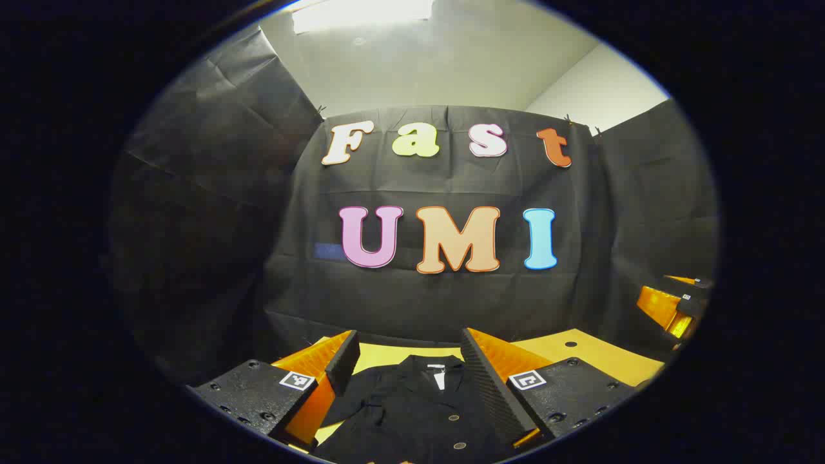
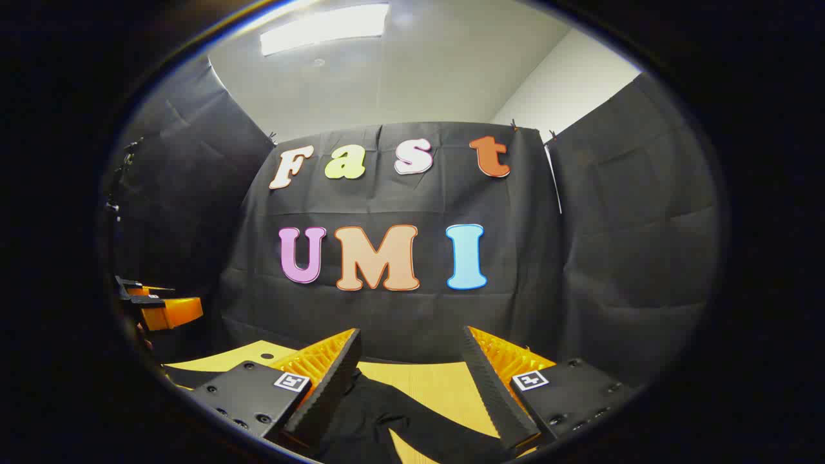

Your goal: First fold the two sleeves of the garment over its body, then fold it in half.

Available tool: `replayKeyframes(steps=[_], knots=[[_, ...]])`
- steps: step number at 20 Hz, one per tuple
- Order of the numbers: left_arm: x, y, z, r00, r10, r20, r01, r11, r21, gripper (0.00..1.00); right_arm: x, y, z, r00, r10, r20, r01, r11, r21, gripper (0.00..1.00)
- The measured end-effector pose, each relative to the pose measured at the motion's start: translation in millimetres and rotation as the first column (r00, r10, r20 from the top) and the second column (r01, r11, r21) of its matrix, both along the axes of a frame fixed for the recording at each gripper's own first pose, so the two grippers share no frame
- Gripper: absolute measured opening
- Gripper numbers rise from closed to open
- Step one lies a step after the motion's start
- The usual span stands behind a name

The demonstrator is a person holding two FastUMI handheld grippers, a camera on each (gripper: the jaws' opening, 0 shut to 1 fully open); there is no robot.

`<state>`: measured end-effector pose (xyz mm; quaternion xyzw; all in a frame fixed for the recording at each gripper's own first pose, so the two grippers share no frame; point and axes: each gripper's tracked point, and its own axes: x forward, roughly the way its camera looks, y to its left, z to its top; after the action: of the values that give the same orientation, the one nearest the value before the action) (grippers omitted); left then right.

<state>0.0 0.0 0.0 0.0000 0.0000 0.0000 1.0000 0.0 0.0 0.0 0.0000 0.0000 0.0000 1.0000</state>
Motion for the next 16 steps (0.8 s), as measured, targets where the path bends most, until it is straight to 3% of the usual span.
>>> replayKeyframes(steps=[3, 5, 10, 14, 16], knots=[[0.2, 1.8, 10.9, 0.998, 0.047, 0.033, -0.05, 0.995, 0.085, 0.93, 11.1, 2.2, -7.5, 0.998, 0.069, 0.002, -0.069, 0.998, 0.01, 0.98], [-0.9, -2.5, 20.4, 0.997, 0.048, 0.057, -0.054, 0.993, 0.105, 0.92, 17.8, -1.8, -11.1, 0.998, 0.067, -0.02, -0.066, 0.997, 0.024, 0.99], [-0.2, -0.6, 18.6, 0.999, -0.007, 0.046, 0.003, 0.997, 0.082, 0.94, 21.9, 6.8, 14.5, 0.999, 0.029, 0.025, -0.031, 0.996, 0.085, 0.96], [-1.8, 20.0, 15.9, 0.999, -0.011, 0.036, 0.009, 0.998, 0.058, 0.94, 18.8, 28.8, 20.5, 0.998, 0.016, 0.052, -0.017, 1.0, 0.025, 0.94], [-3.2, 30.9, 17.0, 0.999, 0.0, 0.034, -0.001, 0.999, 0.042, 0.94, 12.5, 38.1, 26.2, 0.998, 0.015, 0.066, -0.014, 1.0, -0.007, 1.0]])
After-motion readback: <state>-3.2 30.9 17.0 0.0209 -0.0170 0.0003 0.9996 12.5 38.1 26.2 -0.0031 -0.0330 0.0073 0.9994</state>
